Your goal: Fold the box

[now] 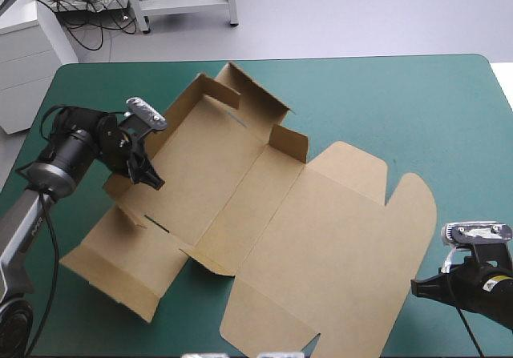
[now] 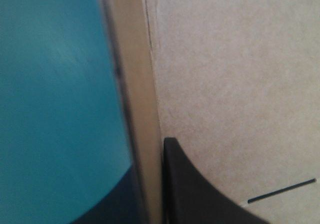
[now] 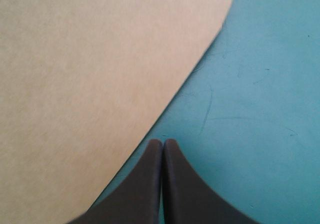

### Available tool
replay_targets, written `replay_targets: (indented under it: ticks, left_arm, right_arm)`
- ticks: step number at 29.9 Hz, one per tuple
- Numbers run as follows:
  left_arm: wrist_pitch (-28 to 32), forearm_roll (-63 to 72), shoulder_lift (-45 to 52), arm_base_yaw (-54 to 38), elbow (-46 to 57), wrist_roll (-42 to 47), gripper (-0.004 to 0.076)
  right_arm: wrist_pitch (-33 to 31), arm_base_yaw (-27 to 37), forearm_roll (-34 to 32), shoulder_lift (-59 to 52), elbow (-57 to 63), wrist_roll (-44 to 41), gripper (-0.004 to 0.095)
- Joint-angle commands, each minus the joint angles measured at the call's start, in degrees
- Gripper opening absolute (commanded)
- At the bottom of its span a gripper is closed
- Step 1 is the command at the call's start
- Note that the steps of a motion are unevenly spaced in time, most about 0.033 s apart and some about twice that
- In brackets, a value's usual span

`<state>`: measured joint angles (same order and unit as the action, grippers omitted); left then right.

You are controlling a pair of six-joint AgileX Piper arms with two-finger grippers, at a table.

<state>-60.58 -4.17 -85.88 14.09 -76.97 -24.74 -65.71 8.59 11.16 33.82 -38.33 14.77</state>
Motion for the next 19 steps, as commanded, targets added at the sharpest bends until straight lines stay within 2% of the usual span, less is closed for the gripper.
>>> replay_targets:
  ticks: [1, 6, 11, 15, 19]
  left_arm:
    - [7.6, -11.0, 2.0, 8.2, -5.8, 1.9, -0.001]
    - [13.0, -24.6, 2.0, 19.6, -8.4, 2.4, -0.001]
    - [18.1, -37.4, 1.7, 28.4, -8.4, 10.4, -0.001]
    - [18.2, -45.9, 0.4, 33.1, -8.4, 15.5, -0.001]
    - [18.0, -48.1, -1.4, 36.1, -8.4, 15.9, -0.001]
  right_arm:
    - [2.7, 0.3, 0.9, 0.1, -1.4, 0.5, -0.002]
    - [2.7, 0.3, 1.0, 0.1, -1.4, 0.5, -0.002]
    - [2.8, 0.3, 1.0, 0.1, -1.4, 0.7, -0.002]
    - [2.8, 0.3, 1.0, 0.1, -1.4, 0.7, -0.002]
    - [3.1, 0.3, 1.0, 0.1, -1.4, 0.7, -0.002]
